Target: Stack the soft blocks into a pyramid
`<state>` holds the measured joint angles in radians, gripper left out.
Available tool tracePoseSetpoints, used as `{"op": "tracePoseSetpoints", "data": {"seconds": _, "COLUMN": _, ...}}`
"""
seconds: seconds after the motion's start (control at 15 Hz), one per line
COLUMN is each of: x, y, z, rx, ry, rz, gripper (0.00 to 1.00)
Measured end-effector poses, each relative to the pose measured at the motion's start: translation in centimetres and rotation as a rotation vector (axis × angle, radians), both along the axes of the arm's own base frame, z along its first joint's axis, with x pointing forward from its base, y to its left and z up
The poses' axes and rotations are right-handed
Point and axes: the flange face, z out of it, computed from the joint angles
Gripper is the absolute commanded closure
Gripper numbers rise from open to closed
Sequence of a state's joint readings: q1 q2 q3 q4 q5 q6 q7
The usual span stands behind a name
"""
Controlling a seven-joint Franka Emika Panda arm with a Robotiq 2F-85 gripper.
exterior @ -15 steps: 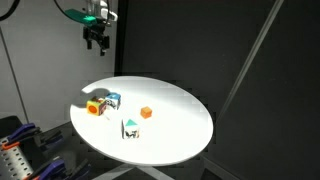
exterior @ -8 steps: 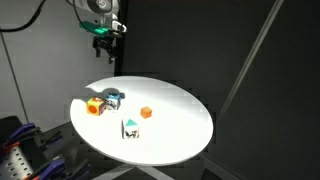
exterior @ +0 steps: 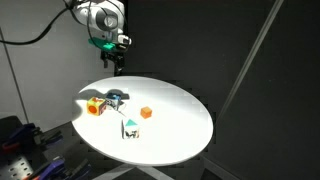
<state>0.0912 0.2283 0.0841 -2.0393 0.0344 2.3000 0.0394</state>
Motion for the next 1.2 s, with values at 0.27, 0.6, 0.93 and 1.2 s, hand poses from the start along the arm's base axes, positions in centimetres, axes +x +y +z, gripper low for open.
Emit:
{"op": "tracePoseSetpoints", "data": {"seconds": 0.27, "x": 0.8, "y": -0.3, "z": -2.9, "rx": -0.013, "ry": -0.016, "rz": -0.012, "gripper": 0.0}}
{"op": "tracePoseSetpoints", "data": {"seconds": 0.6, "x": 0.8, "y": -0.2, "z": -3.4, "rx": -0.014, "ry": -0.01, "rz": -0.012, "gripper": 0.0}}
{"op": "tracePoseSetpoints", "data": {"seconds": 0.93, "x": 0.7, "y": -0.2, "z": -3.6, "rx": -0.015, "ry": -0.006, "rz": -0.009, "gripper": 0.0}}
{"op": "tracePoseSetpoints", "data": {"seconds": 1.2, "x": 0.5, "y": 0.0, "z": -5.6, "rx": -0.024, "ry": 0.026, "rz": 0.032, "gripper": 0.0}}
